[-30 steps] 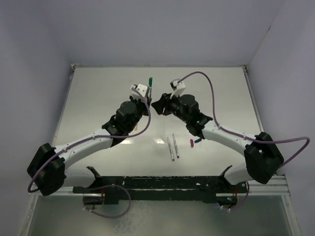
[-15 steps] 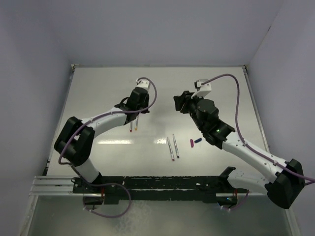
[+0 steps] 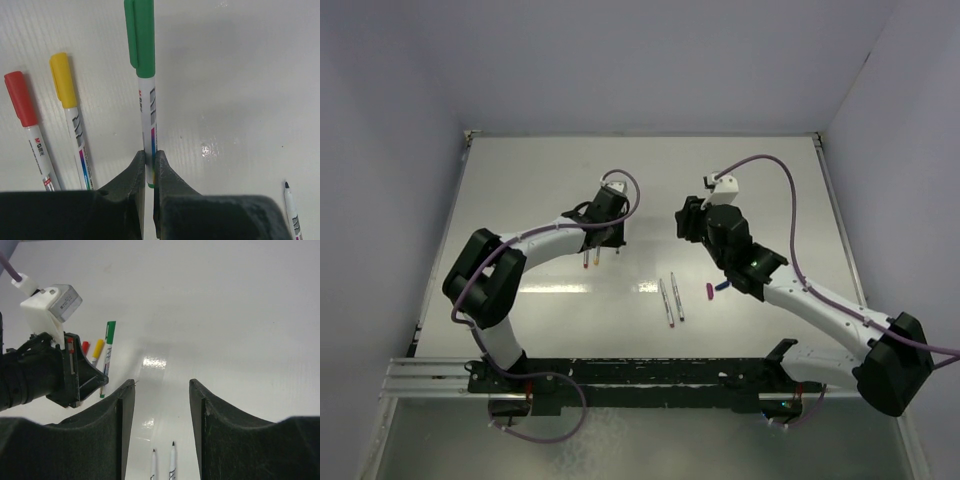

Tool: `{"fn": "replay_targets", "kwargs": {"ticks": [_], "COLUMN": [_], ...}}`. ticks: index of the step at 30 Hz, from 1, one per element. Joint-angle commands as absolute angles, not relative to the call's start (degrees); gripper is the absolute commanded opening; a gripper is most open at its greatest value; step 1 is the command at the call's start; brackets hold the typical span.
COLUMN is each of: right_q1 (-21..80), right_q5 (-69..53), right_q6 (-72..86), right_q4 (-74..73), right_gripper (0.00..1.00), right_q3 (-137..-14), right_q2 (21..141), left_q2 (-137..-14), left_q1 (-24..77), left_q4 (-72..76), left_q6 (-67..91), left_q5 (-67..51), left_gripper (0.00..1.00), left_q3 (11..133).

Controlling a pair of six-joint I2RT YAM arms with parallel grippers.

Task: Insert the pens into the pen caps

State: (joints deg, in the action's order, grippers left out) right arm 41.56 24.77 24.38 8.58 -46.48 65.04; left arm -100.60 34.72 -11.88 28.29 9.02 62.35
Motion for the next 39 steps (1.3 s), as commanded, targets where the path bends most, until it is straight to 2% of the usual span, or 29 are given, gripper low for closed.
{"fn": "replay_targets", "kwargs": {"ticks": [1, 12, 19, 24, 31, 39], "right_q1": [41.47, 41.48, 41.48, 41.48, 41.48, 42.31], "right_q5": [24.76, 23.42, 22.39, 22.76, 22.91, 10.65], "right_q6": [25.59, 26.23, 26.07, 25.82, 24.6, 22.77], "right_q4": [7.54, 8.2, 8.83, 8.75, 6.36, 7.24], "right_gripper": [0.5, 0.5, 0.5, 0.5, 0.49, 0.47], "right_q3": [-47.1, -47.07, -46.9, -46.35, -44.72, -39.44], "right_q2": [66.59, 68.78, 69.35, 69.09, 69.23, 71.1], "left_q2": [-98.58, -97.81, -98.1, -97.48, -93.14, -86.57], "left_q1": [34.72, 34.78, 34.75, 34.8, 34.88, 35.4], "left_q4": [-14.2, -17.37, -18.62, -18.69, -18.46, -15.75], "left_q6": [33.46, 34.63, 34.18, 33.74, 32.95, 32.78], "left_q5": [7.79, 9.89, 10.7, 10.52, 10.08, 8.92], "left_gripper": [0.03, 0.05, 0.14, 0.26, 0.3, 0.32], "left_q3": [61.81, 59.26, 59.11, 59.78, 60.43, 59.25]}}
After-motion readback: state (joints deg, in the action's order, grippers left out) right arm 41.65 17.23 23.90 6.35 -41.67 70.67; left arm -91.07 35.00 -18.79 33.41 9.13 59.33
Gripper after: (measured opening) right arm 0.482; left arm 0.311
